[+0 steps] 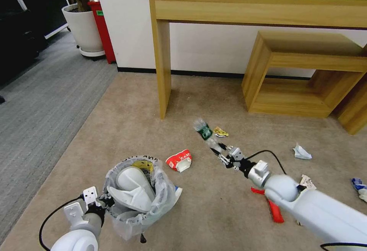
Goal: Pick up the trash bin and place the garbage on the floor into it.
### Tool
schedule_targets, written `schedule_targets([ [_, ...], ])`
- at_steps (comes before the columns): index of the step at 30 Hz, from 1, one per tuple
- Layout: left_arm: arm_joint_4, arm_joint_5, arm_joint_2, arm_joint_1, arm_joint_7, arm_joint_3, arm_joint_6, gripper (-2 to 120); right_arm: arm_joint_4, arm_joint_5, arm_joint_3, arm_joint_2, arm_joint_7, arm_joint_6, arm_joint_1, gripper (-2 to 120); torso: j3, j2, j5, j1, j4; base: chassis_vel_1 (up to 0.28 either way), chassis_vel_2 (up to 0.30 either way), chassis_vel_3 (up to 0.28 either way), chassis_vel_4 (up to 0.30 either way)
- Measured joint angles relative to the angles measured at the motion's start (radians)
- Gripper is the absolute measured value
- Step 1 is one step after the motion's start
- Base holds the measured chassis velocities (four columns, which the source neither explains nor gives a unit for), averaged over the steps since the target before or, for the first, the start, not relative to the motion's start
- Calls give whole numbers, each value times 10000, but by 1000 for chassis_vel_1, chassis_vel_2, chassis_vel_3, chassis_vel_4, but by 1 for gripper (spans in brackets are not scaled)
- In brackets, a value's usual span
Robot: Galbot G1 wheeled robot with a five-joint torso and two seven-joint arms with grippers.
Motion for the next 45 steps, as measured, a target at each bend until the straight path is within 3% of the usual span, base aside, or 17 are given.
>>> schedule_targets([
  [5,-291,0,-4,8,-36,57,151,1,1348,719,-594,-476,-694,-47,913,27,-1,1,-3,0,-1,0,0,0,0],
  [8,-695,-190,12,24,-170,99,358,1,2300,1477,-1917,-663,-839,-344,2266,27,0,2,-1,0,-1,0,0,0,0],
  [12,-955,-309,21,40,-228,125,470,1,2566,1752,-2818,-593,-938,-450,3292,27,0,2,-1,0,-1,0,0,0,0],
  [15,-1251,-342,10,159,-264,136,549,1,2669,2187,-4199,-233,-1104,-493,4803,27,0,2,-2,0,1,0,0,0,0],
  [20,-1492,-325,-60,380,-263,28,555,1,2535,2451,-5345,260,-1171,-529,5635,27,0,2,-3,1,-5,0,0,0,0],
  [23,-1822,-212,-267,717,-229,-191,555,1,2123,2710,-6657,1121,-1215,-532,6426,27,0,2,-3,1,0,0,0,0,0],
  [27,-2141,-140,-463,955,-188,-380,548,1,1644,2838,-7647,1995,-1153,-583,6962,27,1,1,-4,1,3,0,0,0,0],
  [36,-2299,-140,-526,1136,-119,-515,498,1,482,2523,-8182,2945,-720,-823,7051,27,1,1,-3,1,-1,0,0,0,0],
  [45,-2298,-150,-520,1130,-108,-538,481,1,260,2198,-8223,3107,-458,-1052,6859,28,0,2,-2,1,-2,0,0,0,0],
])
